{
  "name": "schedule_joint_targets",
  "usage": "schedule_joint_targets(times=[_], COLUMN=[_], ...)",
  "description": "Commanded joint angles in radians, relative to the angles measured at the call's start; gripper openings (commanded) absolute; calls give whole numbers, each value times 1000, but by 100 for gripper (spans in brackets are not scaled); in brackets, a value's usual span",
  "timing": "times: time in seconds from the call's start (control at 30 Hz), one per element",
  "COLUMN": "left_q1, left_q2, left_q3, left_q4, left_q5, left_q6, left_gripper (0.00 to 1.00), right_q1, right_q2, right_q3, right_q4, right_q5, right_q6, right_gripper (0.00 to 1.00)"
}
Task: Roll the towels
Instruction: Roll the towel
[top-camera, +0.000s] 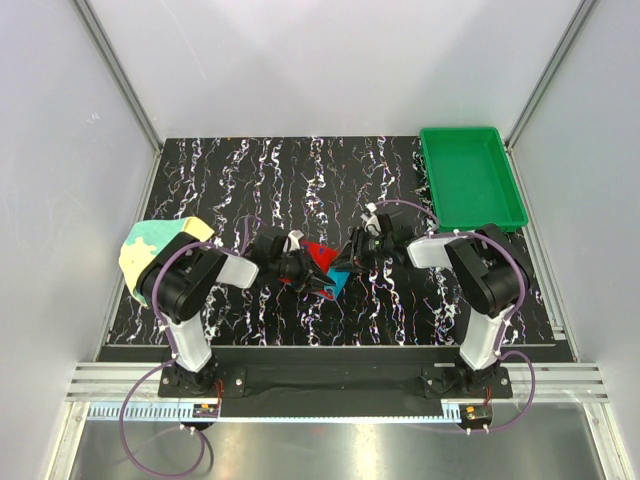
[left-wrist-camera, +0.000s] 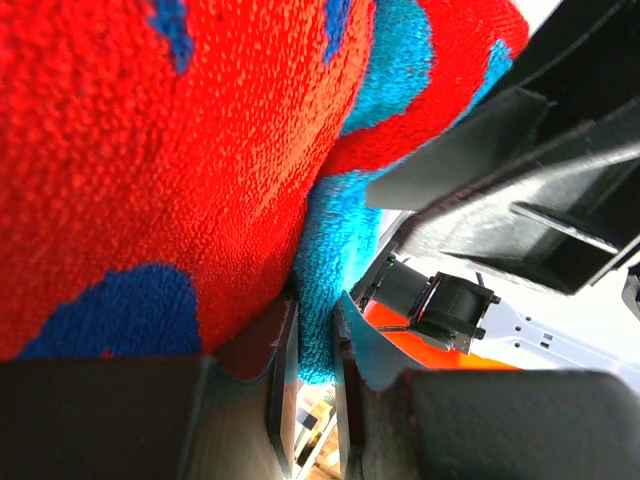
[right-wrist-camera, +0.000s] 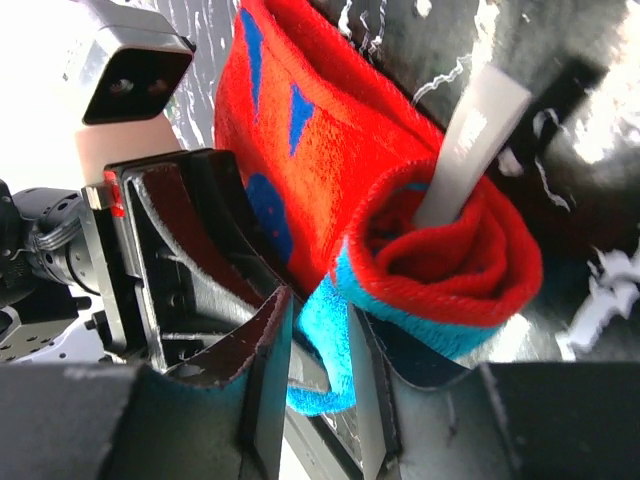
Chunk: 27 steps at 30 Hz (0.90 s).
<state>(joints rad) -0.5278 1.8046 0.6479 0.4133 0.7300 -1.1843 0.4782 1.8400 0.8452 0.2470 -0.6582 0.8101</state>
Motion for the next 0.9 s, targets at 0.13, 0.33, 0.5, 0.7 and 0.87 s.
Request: schedule_joint_targets(times=[0.13, 0.33, 0.5, 0.7, 0.87], left_q1=[5, 5, -18, -147, -310], left_q2=[-36, -135, -252, -326, -341], left_q3=[28, 114, 206, 367, 447], left_q4=[-148, -506, -718, -899, -880], left_q5=[-49, -214, -412, -728, -868], left_q6=[118, 308, 438, 594, 750], left_gripper=[41, 52, 52, 52, 51], right_q1=[22, 43, 63, 79, 89], right_q2=[97, 143, 163, 177, 185], right_q3=[52, 52, 57, 71, 83], right_q4=[89, 97, 92, 75, 63], right_q5=[2, 8, 12, 23, 23], right_q6=[-2, -2, -8, -12, -15], right_gripper=[34, 34, 34, 34, 33])
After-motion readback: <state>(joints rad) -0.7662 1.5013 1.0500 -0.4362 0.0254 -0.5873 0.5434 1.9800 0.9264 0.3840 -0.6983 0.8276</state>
